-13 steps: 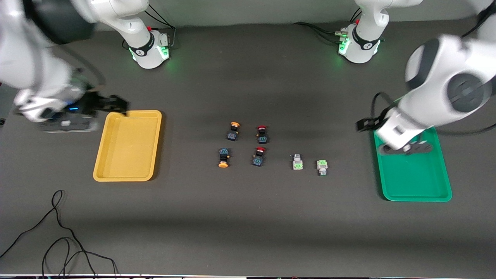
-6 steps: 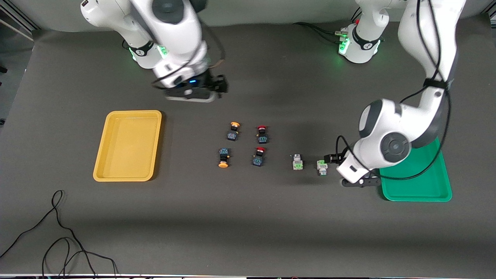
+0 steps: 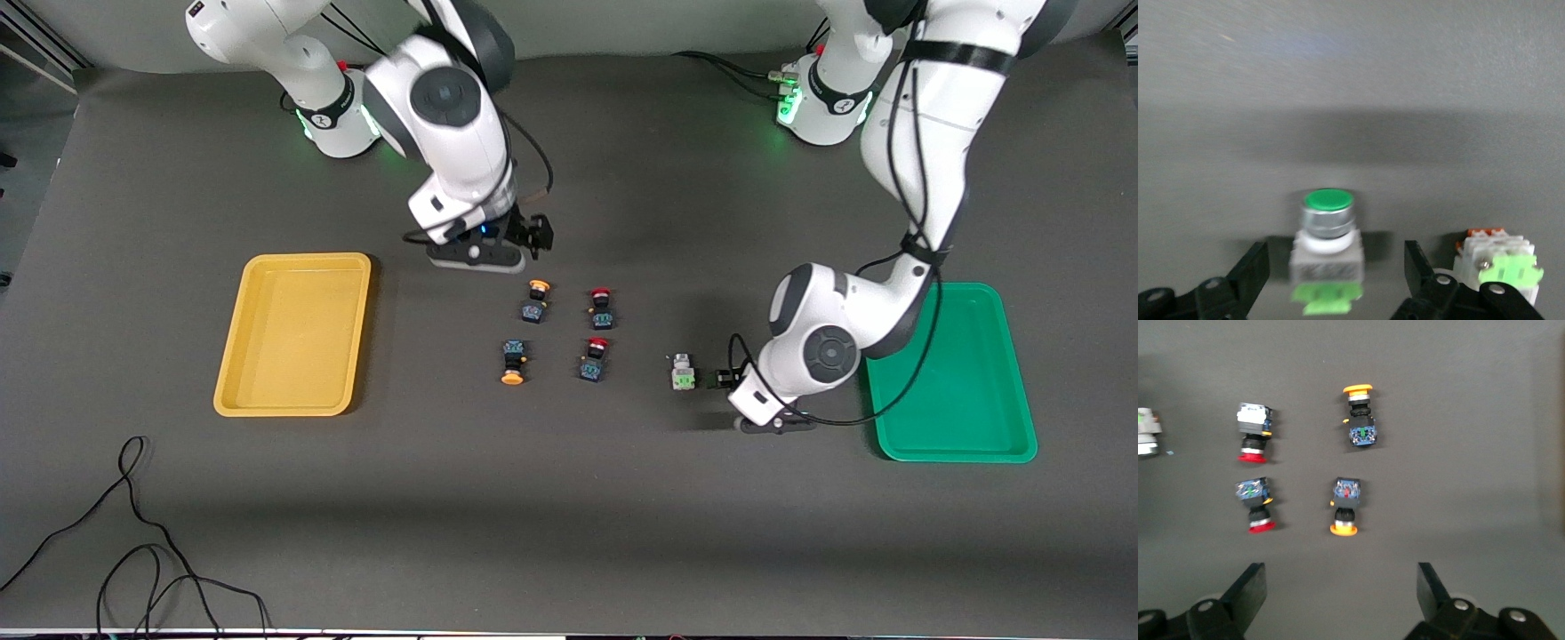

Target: Place green and yellow buttons in trays

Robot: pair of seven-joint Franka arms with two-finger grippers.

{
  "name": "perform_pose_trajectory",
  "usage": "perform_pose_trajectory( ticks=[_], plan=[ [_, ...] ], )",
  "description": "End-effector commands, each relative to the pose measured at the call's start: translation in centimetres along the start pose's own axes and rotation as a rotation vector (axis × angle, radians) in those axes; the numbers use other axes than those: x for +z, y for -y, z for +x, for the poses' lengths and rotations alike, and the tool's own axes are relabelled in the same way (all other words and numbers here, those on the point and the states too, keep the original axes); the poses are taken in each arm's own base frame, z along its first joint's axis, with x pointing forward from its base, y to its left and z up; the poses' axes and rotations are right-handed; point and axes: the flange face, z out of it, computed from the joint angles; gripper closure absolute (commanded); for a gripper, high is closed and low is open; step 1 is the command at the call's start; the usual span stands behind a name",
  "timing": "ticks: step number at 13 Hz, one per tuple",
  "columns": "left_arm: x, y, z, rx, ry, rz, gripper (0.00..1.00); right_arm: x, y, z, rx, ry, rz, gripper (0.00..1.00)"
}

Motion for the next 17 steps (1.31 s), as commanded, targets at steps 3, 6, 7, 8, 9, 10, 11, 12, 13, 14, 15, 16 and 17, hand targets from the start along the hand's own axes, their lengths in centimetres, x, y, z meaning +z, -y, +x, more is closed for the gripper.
perform_pose_trajectory(
  ticks=[3,6,7,8,9,10,11,12,13,14,15,16,17],
  plan=[
    [0.1,-0.2,-0.2,-0.021,-0.015,0.018,0.44,11.6,0.6,0.1,0.063,-0.024,-0.022,0.0],
    [0.0,-0.1,-0.1,-0.023,-0.016,0.022,0.45,17.3,1.0,-0.5,0.086,-0.045,-0.023,0.0],
    [0.0,-0.1,-0.1,-0.023,-0.016,0.022,0.62,18.1,1.0,-0.5,0.088,-0.044,-0.02,0.0],
    [0.0,-0.1,-0.1,-0.023,-0.016,0.022,0.87,18.4,1.0,-0.5,0.088,-0.044,-0.022,0.0],
    [0.0,-0.1,-0.1,-0.021,-0.016,0.022,1.0,18.8,0.9,-0.4,0.091,-0.04,-0.026,0.02],
    [0.0,-0.1,-0.1,-0.023,-0.018,0.021,1.0,19.1,0.8,-0.3,0.095,-0.038,-0.029,0.11],
    [0.0,-0.1,-0.1,-0.023,-0.016,0.022,1.0,19.3,0.7,-0.1,0.106,-0.038,-0.031,0.32],
    [-0.1,-0.1,-0.1,-0.021,-0.018,0.021,1.0,19.2,0.7,0.4,0.112,-0.042,-0.028,0.57],
    [-0.1,-0.1,-0.1,-0.022,-0.018,0.021,1.0,19.0,0.7,0.7,0.115,-0.043,-0.025,0.73],
    [-0.2,-0.1,-0.1,-0.022,-0.019,0.021,1.0,18.9,0.6,0.9,0.107,-0.043,-0.027,0.77],
    [-0.4,0.0,-0.1,-0.025,-0.02,0.021,1.0,18.4,0.7,1.4,0.109,-0.05,-0.019,0.78],
    [-0.9,0.0,0.0,-0.027,-0.024,0.02,1.0,17.9,0.5,2.2,0.12,-0.056,-0.01,0.79],
    [-1.2,0.0,-0.1,-0.031,-0.023,0.022,1.0,17.4,0.5,2.6,0.126,-0.061,-0.004,0.8]
  ],
)
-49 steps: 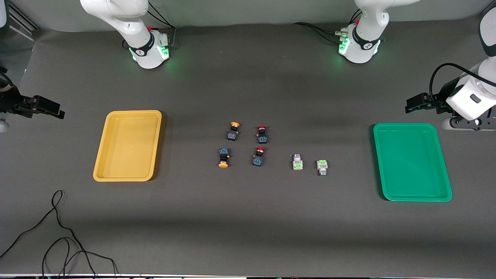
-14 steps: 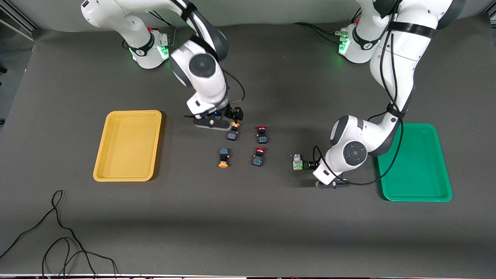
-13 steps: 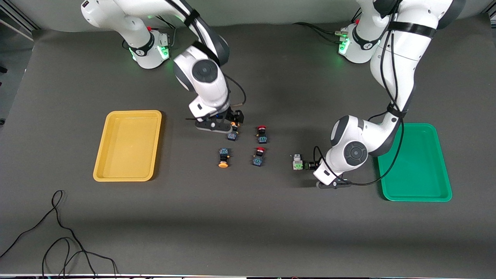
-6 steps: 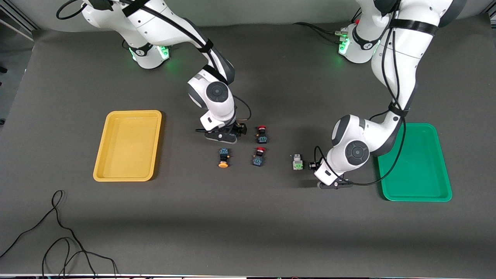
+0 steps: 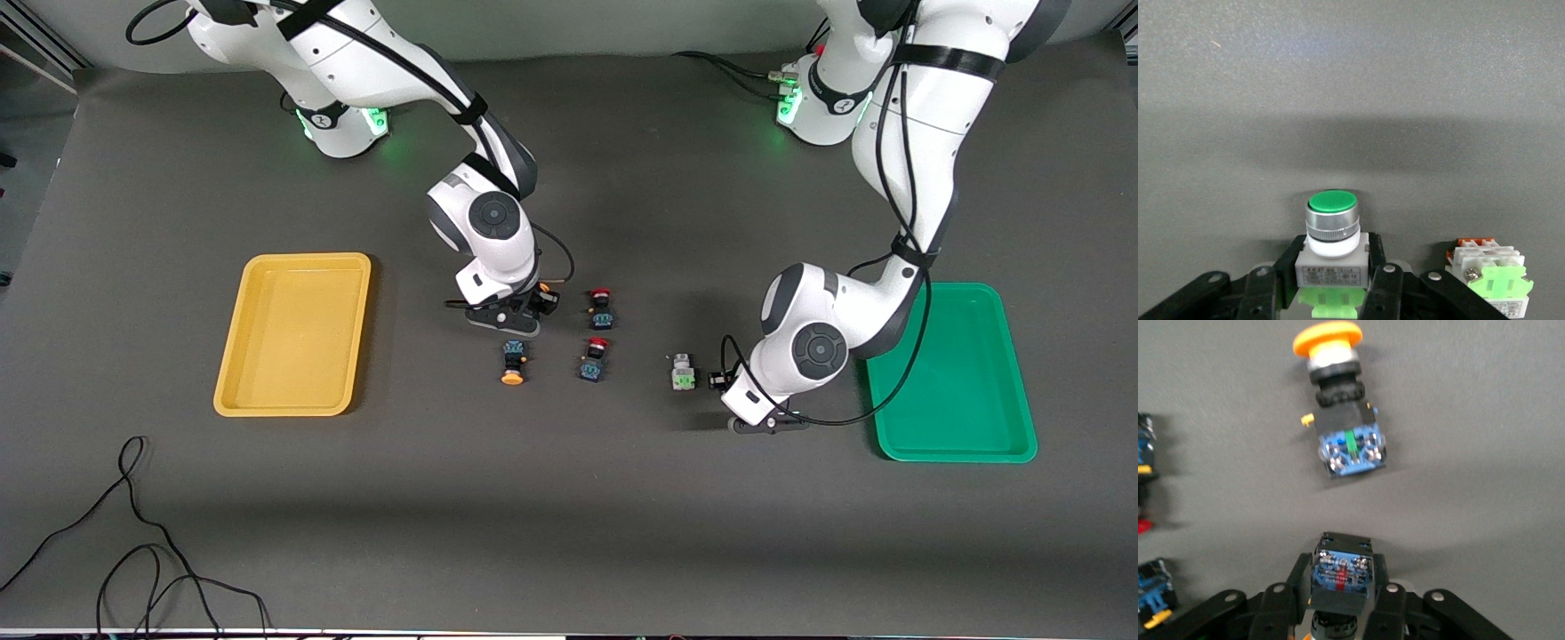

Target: Place green and yellow buttons in trays

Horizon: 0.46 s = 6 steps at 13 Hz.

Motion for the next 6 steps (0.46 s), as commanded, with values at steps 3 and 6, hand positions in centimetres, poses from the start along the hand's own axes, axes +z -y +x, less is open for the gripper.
perform_pose_trajectory(
  ticks=[3,6],
  plan=[
    [-2.9,0.4,-0.4,-0.021,0.028,0.039,1.0,-3.0,0.8,1.6,0.019,-0.02,-0.002,0.82],
    [-7.1,0.9,-0.7,-0.029,0.047,0.06,1.0,-11.7,1.3,4.5,0.016,0.039,-0.088,0.82]
  ],
)
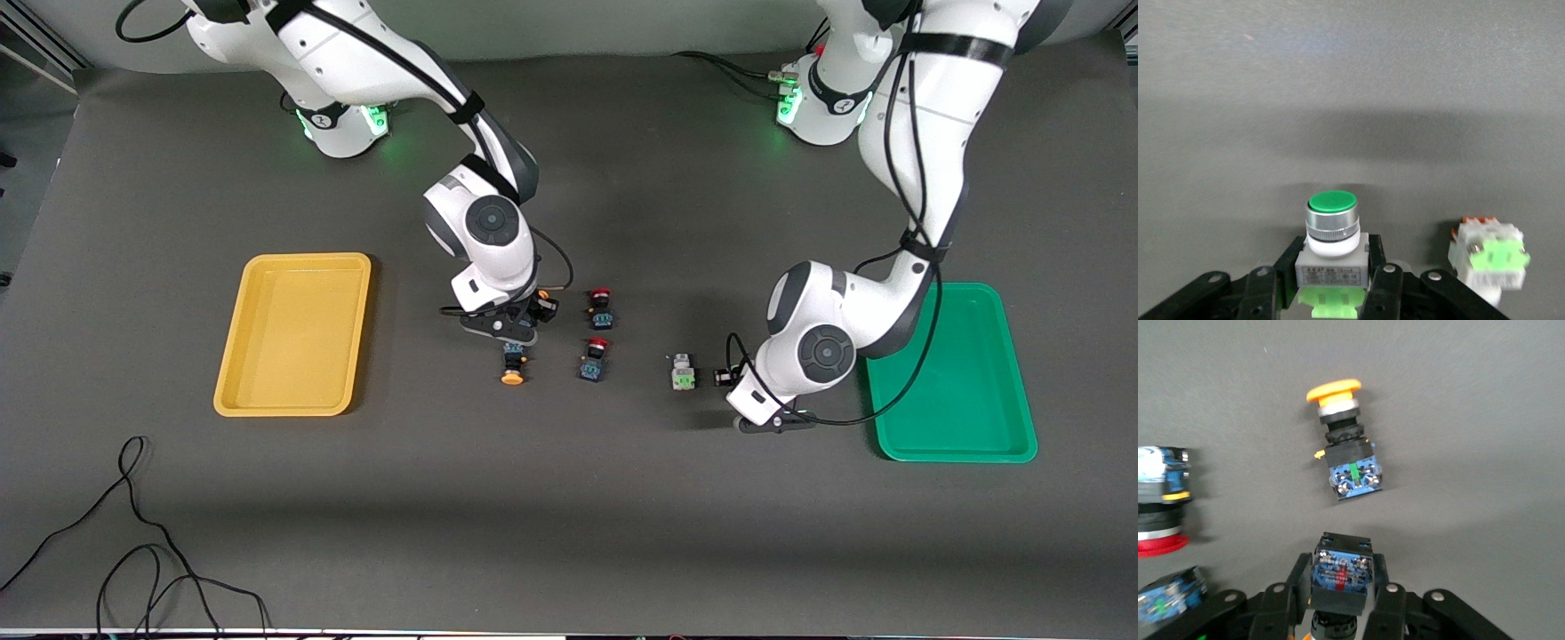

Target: Place green and yellow buttons in trays

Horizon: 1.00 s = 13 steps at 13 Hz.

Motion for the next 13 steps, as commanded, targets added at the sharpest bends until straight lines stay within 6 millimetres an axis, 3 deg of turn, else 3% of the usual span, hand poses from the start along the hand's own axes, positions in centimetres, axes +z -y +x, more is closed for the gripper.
perform_pose_trajectory(
  ticks=[1,2,4,6,7,9,11,13],
  plan=[
    [-5.7,1.2,-1.0,-0.032,0.004,0.038,1.0,-9.1,-1.8,3.3,-0.014,0.041,-0.028,0.82],
    [-8.0,1.3,-1.5,-0.033,0.0,0.045,1.0,-11.6,-4.0,4.8,-0.05,0.064,-0.015,0.82],
    [-12.5,3.4,-1.9,-0.064,0.005,0.07,1.0,-15.5,-10.8,9.2,-0.134,0.103,-0.022,0.82],
    [-16.9,6.0,-2.0,-0.093,0.034,0.098,1.0,-18.3,-20.2,13.5,-0.21,0.11,-0.013,0.82],
    [-18.9,7.7,-1.8,-0.106,0.044,0.115,1.0,-18.6,-24.8,15.1,-0.274,0.109,-0.004,0.82],
    [-21.0,11.5,-1.9,-0.019,0.059,0.172,1.0,-18.0,-33.9,18.3,-0.358,0.12,0.007,0.82],
    [-22.0,17.5,-1.0,0.042,0.066,0.165,1.0,-15.1,-41.0,20.4,-0.439,0.094,0.017,0.81],
    [-21.4,22.9,-0.3,0.082,0.08,0.147,1.0,-9.6,-44.0,20.1,-0.465,0.058,0.053,0.81]
  ],
)
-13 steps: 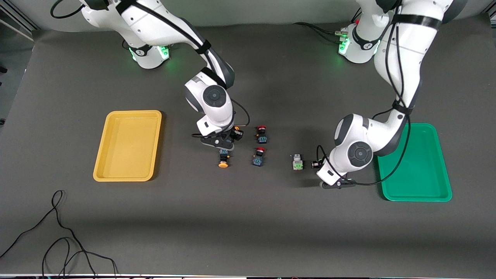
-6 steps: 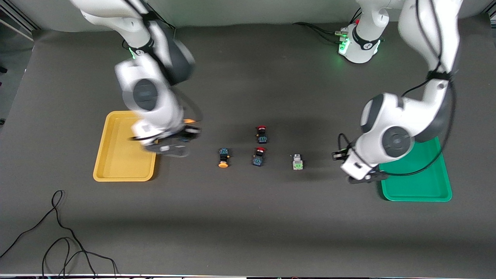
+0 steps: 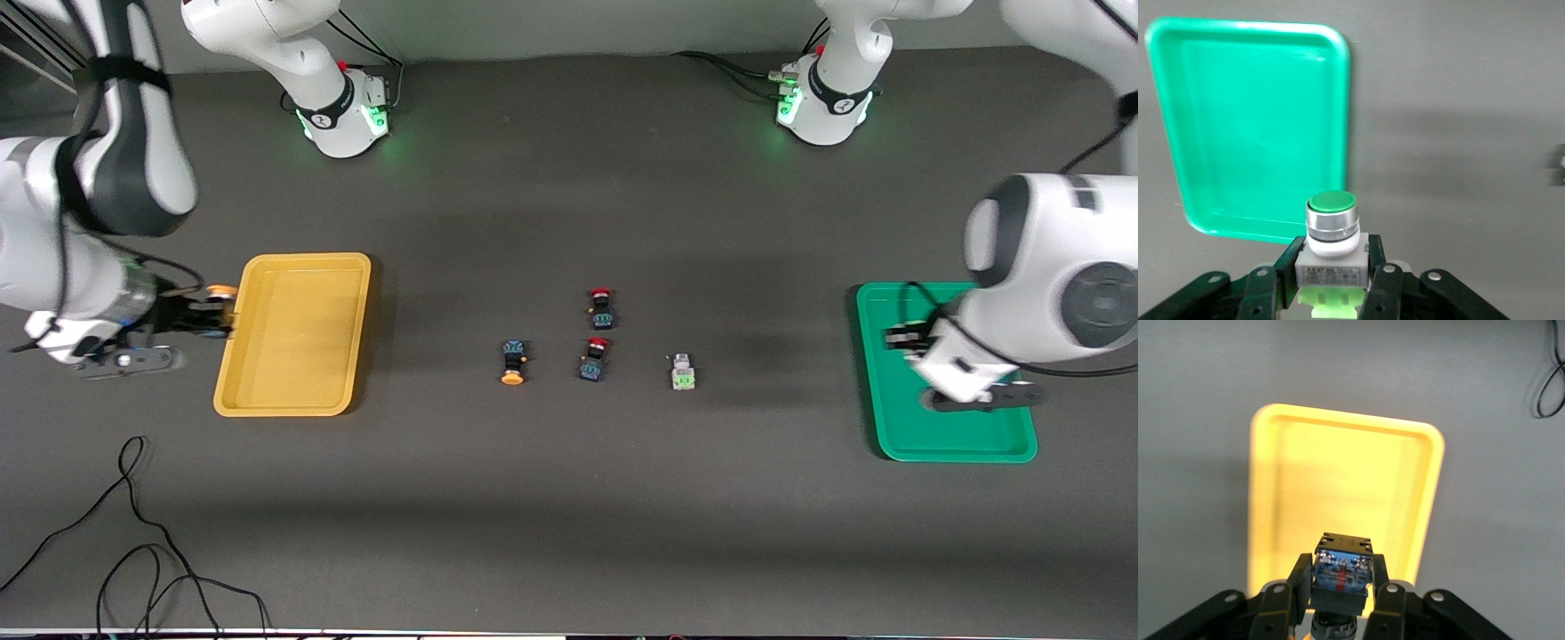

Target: Place green and yellow buttons in trays

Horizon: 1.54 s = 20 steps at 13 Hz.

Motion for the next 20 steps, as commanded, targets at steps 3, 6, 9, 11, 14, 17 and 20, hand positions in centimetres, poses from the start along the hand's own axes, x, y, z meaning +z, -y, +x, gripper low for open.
perform_pose_trajectory(
  ticks=[3,6,9,11,14,17,20],
  plan=[
    [7.1,10.1,0.1,0.13,-0.03,-0.016,1.0,13.9,-2.7,-2.3,-0.075,-0.079,0.008,0.79],
    [13.6,11.2,-0.3,0.153,-0.087,0.018,1.0,19.5,-3.5,-1.9,-0.111,-0.069,0.035,0.78],
    [18.5,12.8,-0.9,0.139,-0.134,0.025,1.0,20.8,-4.1,-1.5,-0.093,-0.068,0.051,0.4],
    [20.7,13.5,-1.2,0.14,-0.161,0.033,1.0,19.1,-3.6,-0.5,-0.093,-0.064,0.082,0.01],
    [22.2,14.4,-1.5,0.151,-0.183,0.038,1.0,13.4,-3.4,1.6,-0.058,-0.001,0.136,0.0],
    [23.2,14.8,-1.6,0.144,-0.169,0.032,1.0,4.3,0.1,4.4,-0.017,0.09,0.057,0.0],
    [23.3,15.0,-1.6,0.139,-0.167,0.031,0.01,0.5,9.2,6.2,0.05,0.087,0.027,0.0]
  ],
)
